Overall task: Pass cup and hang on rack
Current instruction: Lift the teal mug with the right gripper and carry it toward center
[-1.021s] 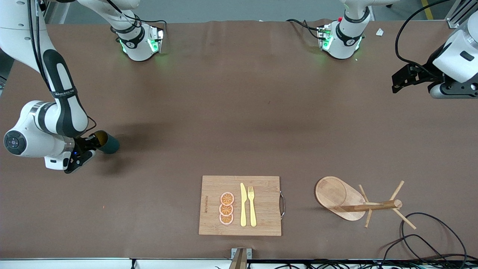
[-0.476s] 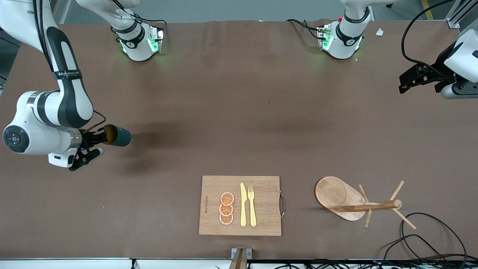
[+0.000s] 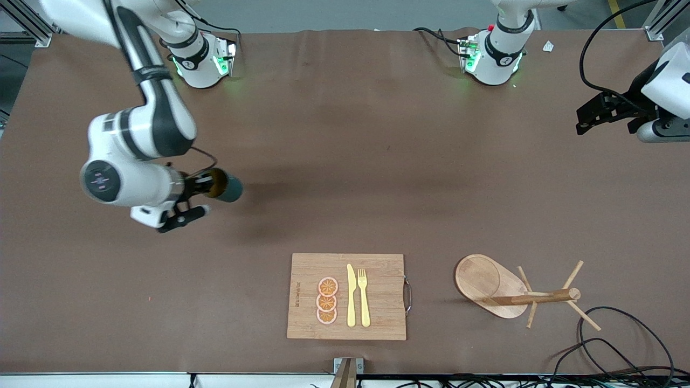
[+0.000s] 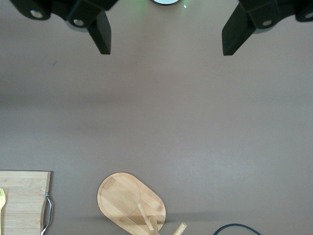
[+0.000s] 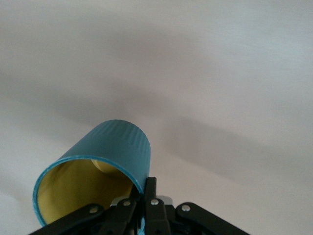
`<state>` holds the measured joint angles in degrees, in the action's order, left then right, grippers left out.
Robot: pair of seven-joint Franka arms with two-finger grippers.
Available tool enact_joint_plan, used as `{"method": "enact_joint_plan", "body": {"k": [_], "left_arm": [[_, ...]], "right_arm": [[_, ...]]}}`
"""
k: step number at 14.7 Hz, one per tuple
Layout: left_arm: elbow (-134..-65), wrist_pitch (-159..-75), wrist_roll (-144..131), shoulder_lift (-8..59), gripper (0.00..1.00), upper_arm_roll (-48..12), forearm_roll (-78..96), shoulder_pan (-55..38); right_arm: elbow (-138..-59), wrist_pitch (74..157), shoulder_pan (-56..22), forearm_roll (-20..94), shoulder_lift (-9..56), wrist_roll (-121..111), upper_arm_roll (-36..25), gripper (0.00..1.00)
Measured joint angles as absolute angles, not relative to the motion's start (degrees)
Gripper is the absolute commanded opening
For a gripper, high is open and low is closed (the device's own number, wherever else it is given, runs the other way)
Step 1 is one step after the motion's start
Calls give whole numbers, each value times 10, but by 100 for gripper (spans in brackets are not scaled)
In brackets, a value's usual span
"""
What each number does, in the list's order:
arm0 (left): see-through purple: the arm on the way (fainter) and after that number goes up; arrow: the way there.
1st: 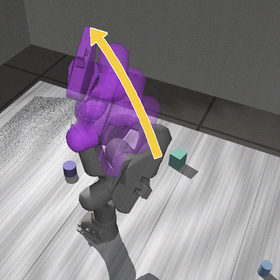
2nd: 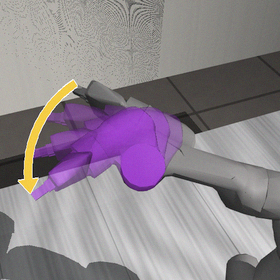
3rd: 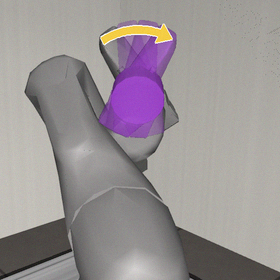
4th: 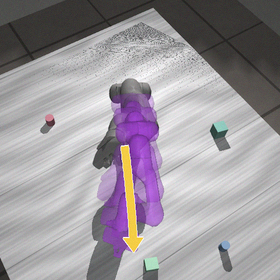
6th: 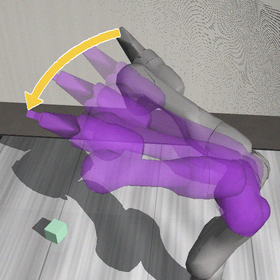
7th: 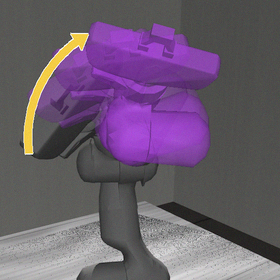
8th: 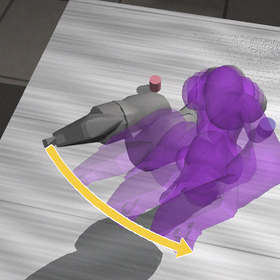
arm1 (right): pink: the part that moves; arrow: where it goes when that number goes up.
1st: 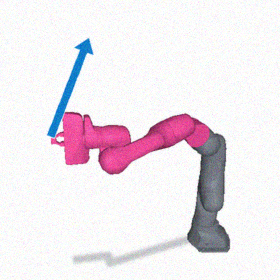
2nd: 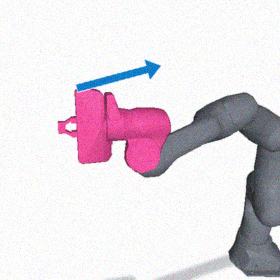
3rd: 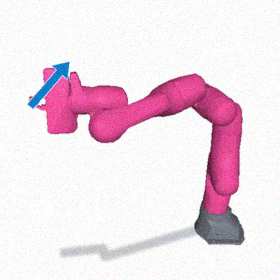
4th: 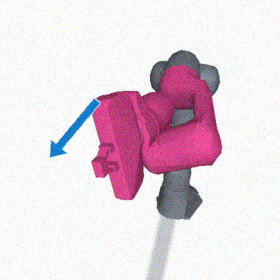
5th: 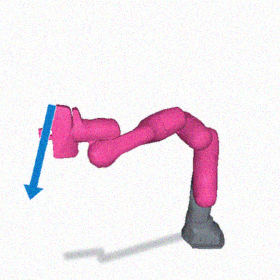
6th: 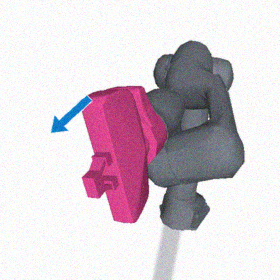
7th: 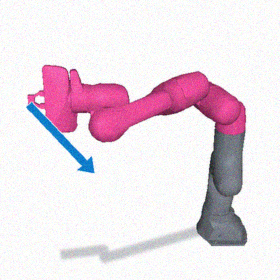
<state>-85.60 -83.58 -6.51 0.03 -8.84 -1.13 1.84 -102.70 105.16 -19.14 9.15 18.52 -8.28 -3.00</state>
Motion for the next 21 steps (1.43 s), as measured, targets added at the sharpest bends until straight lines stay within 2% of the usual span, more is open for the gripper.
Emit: {"method": "enact_joint_plan", "body": {"k": [7,12,16,20,21], "left_arm": [[-856,-836,-65,1,100,-88,-11,21],[-856,-841,-65,9,100,-88,-11,22],[-856,-843,-65,13,100,-89,-11,22],[-856,-843,-65,13,100,-89,-11,22],[-856,-843,-65,13,100,-89,-11,22]], "right_arm": [[-1033,1168,-362,94,190,110,-29,0],[-1035,1267,-449,94,242,233,-30,0],[-1020,1299,-491,94,292,265,-31,0],[-987,1299,-496,90,326,288,-34,0],[-983,1299,-496,90,331,288,-35,5]]}}
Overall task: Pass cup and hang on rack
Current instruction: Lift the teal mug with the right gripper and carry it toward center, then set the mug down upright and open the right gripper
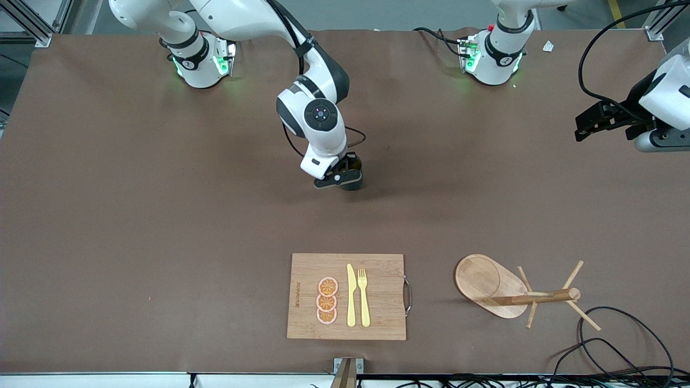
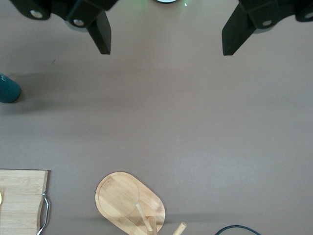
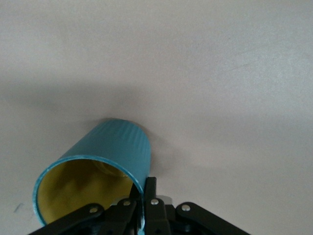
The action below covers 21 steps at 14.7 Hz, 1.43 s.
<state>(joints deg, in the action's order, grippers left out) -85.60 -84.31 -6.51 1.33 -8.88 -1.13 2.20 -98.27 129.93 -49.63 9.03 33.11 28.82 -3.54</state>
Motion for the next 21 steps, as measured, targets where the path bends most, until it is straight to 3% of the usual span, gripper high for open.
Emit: {"method": "enact_joint_plan", "body": {"k": [1,2,8,12,17,21], "left_arm": [[-856,-843,-65,13,100,-89,-11,22],[-856,-843,-65,13,100,-89,-11,22],[-856,-845,-65,13,100,-92,-11,21],[-856,-845,-66,14,100,-116,-11,13],[-857,-846,-175,35,100,-187,-11,-26],[-857,-876,-268,75,100,-199,-21,-90]], "right_arm": [[-979,1298,-496,90,334,288,-36,34],[-977,1297,-496,90,334,288,-36,99],[-961,1291,-494,90,333,289,-43,100],[-928,1220,-478,90,307,266,-47,100],[-922,1093,-373,90,232,129,-52,100],[-923,1017,-248,89,192,80,-55,100]]}}
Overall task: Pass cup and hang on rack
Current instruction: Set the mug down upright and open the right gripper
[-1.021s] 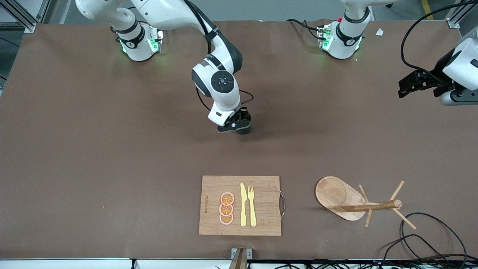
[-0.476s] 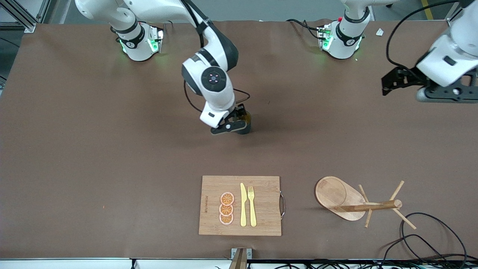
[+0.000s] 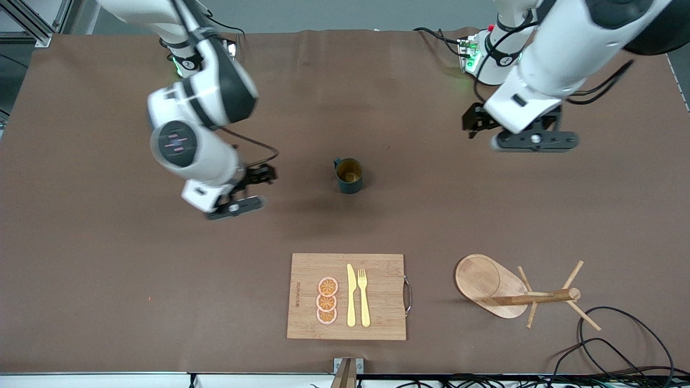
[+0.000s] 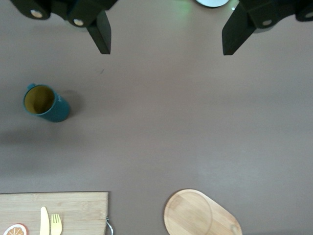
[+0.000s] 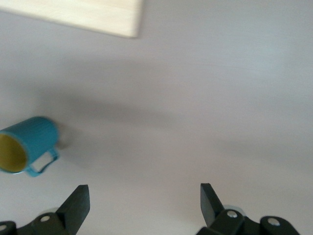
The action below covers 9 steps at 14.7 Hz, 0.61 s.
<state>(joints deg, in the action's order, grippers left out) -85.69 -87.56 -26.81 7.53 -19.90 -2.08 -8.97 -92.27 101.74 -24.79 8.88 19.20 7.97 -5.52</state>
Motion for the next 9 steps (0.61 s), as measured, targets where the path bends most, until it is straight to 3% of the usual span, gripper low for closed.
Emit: {"method": "enact_joint_plan", "body": {"k": [4,9], "left_arm": [[-856,-897,-396,110,100,-200,-47,-180],[-856,-969,-536,158,100,-200,-85,-290]], "right_arm": [[-923,994,-138,74,168,68,-57,100],[-909,949,-67,39,132,68,-57,100]]}}
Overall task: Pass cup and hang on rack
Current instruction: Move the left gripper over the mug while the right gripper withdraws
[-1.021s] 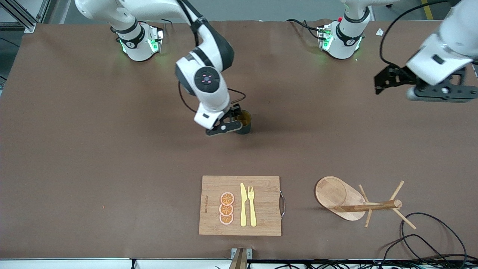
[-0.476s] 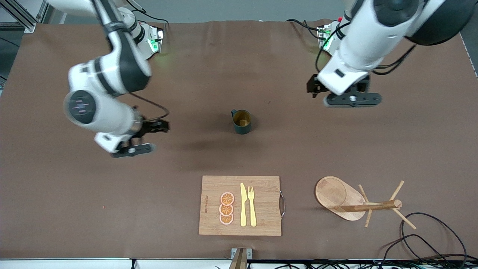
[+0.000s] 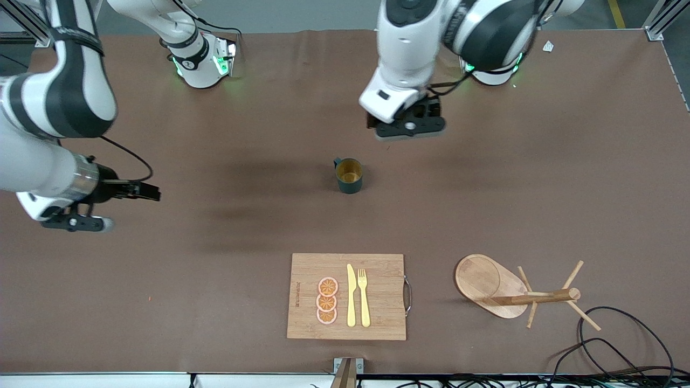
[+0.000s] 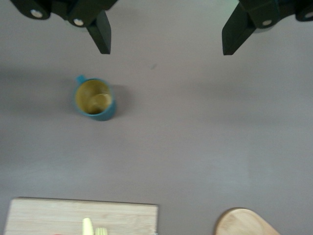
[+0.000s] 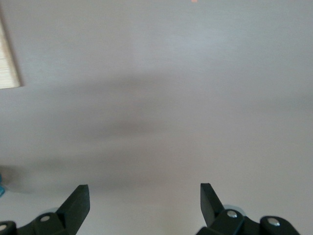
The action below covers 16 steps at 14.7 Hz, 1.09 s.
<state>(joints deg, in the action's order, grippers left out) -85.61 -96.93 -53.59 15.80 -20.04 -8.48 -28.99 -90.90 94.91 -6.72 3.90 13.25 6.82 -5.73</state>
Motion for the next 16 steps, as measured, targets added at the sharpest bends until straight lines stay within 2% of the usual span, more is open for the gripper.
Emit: {"method": "enact_joint_plan", "body": {"k": [3,10,14,16], "left_arm": [[-856,-1026,-649,199,97,-200,-131,-347],[-844,-1138,-932,315,95,-198,-298,-465],[-813,-1150,-1020,380,95,-190,-348,-492],[-802,-1150,-1068,403,95,-159,-371,-527]], "right_arm": [[-883,902,-56,14,122,68,-57,100],[-812,852,-56,9,122,70,-51,100],[-797,844,-56,9,123,70,-51,100],[-797,844,-56,9,123,70,-50,100]]}}
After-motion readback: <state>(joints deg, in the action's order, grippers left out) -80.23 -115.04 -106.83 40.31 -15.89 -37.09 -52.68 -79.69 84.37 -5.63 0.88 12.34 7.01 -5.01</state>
